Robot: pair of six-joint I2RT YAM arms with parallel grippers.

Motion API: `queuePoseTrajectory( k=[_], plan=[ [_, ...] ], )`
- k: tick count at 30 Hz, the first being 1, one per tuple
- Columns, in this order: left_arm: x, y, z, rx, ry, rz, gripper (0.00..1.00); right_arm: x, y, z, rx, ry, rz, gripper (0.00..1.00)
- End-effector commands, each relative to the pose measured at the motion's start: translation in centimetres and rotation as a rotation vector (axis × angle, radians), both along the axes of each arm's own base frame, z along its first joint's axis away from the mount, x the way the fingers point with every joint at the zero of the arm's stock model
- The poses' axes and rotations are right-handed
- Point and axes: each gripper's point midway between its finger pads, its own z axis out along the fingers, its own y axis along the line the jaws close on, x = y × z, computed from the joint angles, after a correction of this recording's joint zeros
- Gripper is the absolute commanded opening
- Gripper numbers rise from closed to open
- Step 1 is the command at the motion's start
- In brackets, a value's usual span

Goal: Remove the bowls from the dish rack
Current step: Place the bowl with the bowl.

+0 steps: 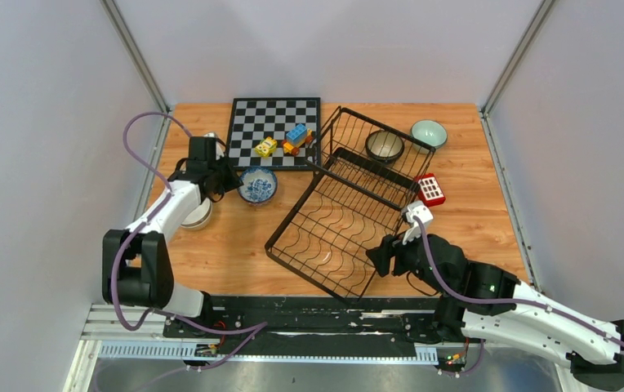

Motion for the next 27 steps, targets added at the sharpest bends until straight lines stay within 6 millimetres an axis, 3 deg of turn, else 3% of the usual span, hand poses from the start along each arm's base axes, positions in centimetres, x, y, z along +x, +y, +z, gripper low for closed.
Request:
queuePoseTrajectory(
  k=[1,5,15,27],
  plan=[
    [0.4,0.2,2.7,0.007,-0.090,-0.015,0.31,0.7,-1.2,1.8,-0.011,-0.050,-0.038,0.65],
    [1.2,0.7,3.4,0.043,-0.093,-0.006,0.31,0.8,-1.3,1.9,-0.019,-0.056,-0.045,0.65],
    [3.7,0.4,2.2,0.035,-0.070,-0.009,0.29,0.5,-1.0,1.4,-0.004,-0.025,-0.037,0.64],
    [4.3,0.3,0.2,0.038,-0.030,-0.012,0.27,0.6,-0.8,1.1,-0.017,-0.015,-0.040,0.64]
  ],
)
